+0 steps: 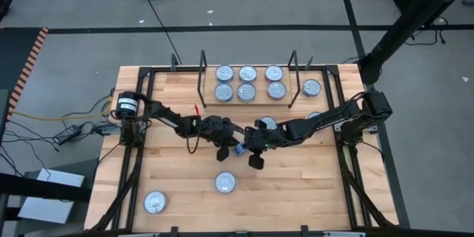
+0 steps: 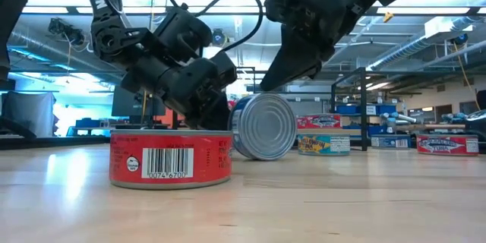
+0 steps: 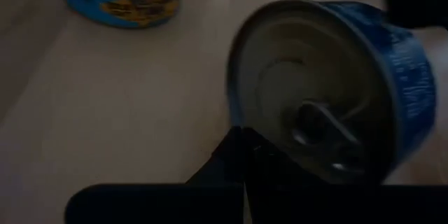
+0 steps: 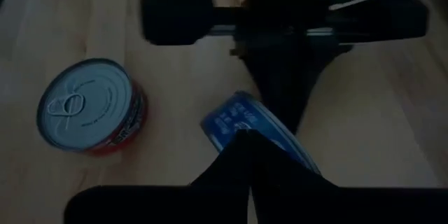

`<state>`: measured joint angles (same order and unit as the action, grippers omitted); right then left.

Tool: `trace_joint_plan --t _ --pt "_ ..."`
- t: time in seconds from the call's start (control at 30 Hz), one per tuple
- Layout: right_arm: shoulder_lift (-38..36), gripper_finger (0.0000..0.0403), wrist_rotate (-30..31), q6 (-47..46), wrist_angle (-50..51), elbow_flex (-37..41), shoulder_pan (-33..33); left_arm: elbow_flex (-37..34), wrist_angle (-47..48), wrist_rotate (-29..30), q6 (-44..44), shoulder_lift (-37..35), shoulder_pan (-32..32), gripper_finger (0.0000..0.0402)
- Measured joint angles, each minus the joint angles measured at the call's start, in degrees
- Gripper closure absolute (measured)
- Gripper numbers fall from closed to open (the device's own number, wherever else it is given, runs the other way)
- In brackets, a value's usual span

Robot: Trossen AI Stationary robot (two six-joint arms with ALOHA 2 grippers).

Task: Stack canned seafood by type on shelf
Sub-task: Stack the blue tuna can on top of the blue tuna can on the shelf

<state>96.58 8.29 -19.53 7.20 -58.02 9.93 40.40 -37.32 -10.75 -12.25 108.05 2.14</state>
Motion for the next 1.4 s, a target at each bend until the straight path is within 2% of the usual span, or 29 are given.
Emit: trace_joint_plan --t 0.27,0.4,0.53,0.67,0.8,1.1,1.27,1.4 --pt "-4.6 0.0355 0.0 -0.2 1.4 0.0 0.0 0.0 4.4 0.2 1.0 -4.1 2.9 0.0401" --pt "-9.0 0.0341 0.7 -0.4 3.9 0.0 0.0 0.0 9.3 1.2 1.5 -9.3 3.1 0.0401" --pt "-13.4 0.0333 2.0 -1.7 7.6 0.0 0.0 0.0 14.3 5.1 -0.9 -14.6 1.5 0.0388" --pt "-16.4 0.0330 4.2 -3.1 11.2 0.0 0.3 0.0 16.4 7.1 -6.6 -18.1 -1.7 0.0348" --pt "-17.5 0.0331 5.7 -3.2 13.5 0.0 0.7 1.2 18.3 11.7 -12.8 -18.7 -5.6 0.0296" --pt "-17.0 0.0330 5.6 -3.0 14.2 0.0 0.9 12.1 33.5 24.8 -13.4 -15.8 -10.2 0.0186" --pt "-17.0 0.0331 5.5 -2.8 14.7 0.0 0.9 14.6 34.3 26.1 -12.3 -15.3 -10.2 0.0147" --pt "-17.1 0.0329 4.5 -2.5 15.9 0.0 1.2 15.3 35.8 26.2 -12.2 -14.9 -10.2 0.0132"
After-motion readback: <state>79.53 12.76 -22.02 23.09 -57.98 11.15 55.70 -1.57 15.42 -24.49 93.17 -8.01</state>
